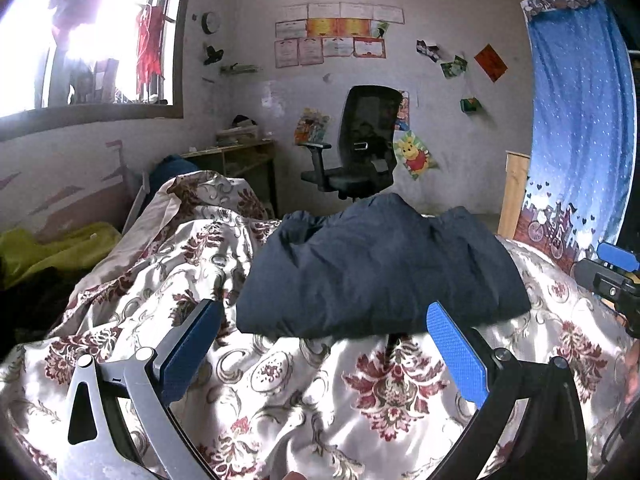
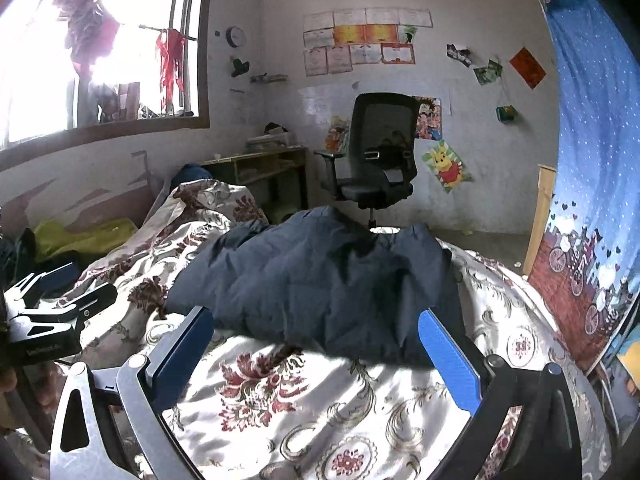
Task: Fold large clothes
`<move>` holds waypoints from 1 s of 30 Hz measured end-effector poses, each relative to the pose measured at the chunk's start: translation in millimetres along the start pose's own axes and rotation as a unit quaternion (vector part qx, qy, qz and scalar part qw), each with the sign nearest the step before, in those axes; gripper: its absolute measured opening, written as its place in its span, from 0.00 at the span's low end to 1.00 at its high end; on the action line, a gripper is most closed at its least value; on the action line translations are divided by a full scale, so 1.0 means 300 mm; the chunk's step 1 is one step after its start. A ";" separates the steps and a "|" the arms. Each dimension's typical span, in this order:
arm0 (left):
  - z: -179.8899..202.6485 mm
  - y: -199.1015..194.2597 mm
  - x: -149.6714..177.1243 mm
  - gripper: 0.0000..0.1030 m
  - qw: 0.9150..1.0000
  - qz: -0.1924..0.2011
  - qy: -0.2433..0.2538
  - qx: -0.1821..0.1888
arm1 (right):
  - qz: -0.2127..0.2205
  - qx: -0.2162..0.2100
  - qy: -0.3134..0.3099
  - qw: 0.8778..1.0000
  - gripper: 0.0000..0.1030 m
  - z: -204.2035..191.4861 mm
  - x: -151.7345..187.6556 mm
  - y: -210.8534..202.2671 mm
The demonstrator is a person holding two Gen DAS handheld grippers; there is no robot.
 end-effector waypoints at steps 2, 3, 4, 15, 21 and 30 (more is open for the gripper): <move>0.000 0.001 0.019 0.98 1.000 -0.003 0.000 -0.002 | -0.006 0.005 0.000 1.000 1.00 0.001 0.026 0.000; -0.002 0.002 0.031 0.98 1.000 -0.004 -0.002 -0.002 | -0.007 0.007 0.001 1.000 1.00 0.004 0.036 0.000; -0.004 0.002 0.042 0.98 1.000 -0.006 -0.005 -0.003 | -0.009 0.009 0.002 1.000 1.00 0.005 0.050 -0.001; -0.006 0.003 0.126 0.98 1.000 -0.010 -0.008 -0.013 | -0.011 0.009 -0.003 1.000 1.00 -0.005 0.120 0.005; 0.003 0.008 0.142 0.98 1.000 -0.011 -0.006 -0.014 | -0.011 0.005 -0.015 1.000 1.00 -0.026 0.120 0.006; 0.013 0.018 0.165 0.98 1.000 -0.018 -0.006 -0.015 | -0.015 0.006 -0.007 1.000 1.00 -0.023 0.125 0.005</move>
Point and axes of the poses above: each gripper's, at about its wrist camera, not at the fingertips, and y roughly the way its jaws point, z to its right, x to its underside, the point moved 6 cm from there along y, roughly the way its jaws point, and after that the axes turned 9 degrees about -z, right-handed, at the moved point
